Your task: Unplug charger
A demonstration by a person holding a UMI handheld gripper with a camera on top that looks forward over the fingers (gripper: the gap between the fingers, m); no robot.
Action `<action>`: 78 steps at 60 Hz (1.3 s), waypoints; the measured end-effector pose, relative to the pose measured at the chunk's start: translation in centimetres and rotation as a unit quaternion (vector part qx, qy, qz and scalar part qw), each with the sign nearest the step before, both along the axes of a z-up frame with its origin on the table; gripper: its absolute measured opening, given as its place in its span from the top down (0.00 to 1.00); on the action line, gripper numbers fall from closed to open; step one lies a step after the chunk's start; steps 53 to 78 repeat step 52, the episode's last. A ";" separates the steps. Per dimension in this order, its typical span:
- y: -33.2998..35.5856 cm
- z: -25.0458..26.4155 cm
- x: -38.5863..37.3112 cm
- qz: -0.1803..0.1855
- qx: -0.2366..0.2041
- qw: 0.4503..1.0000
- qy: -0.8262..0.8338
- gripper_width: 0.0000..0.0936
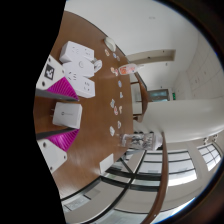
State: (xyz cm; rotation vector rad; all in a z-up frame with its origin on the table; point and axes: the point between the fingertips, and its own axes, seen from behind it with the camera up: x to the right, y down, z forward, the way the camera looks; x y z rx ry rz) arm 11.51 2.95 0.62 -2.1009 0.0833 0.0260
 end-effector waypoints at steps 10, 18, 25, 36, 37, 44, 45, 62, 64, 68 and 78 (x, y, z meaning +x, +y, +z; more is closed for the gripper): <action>-2.0 1.0 0.8 -0.011 0.016 1.000 0.014 0.12; -6.8 3.5 -0.2 0.005 0.050 0.999 0.012 0.11; -11.0 5.7 -1.3 0.009 0.095 0.995 -0.010 0.11; -15.6 7.4 -2.6 0.025 0.131 0.990 -0.053 0.11; -15.8 7.4 -2.5 0.027 0.132 0.989 -0.058 0.11; -16.9 7.4 -1.2 0.023 0.135 0.988 -0.067 0.11; -17.0 7.2 -1.1 0.024 0.133 0.989 -0.064 0.11; -17.1 6.6 -0.9 0.036 0.132 0.990 -0.032 0.11; -17.1 6.6 -0.9 0.036 0.132 0.990 -0.032 0.11; -17.1 6.6 -0.9 0.036 0.132 0.990 -0.032 0.11; -17.1 6.6 -0.9 0.036 0.132 0.990 -0.032 0.11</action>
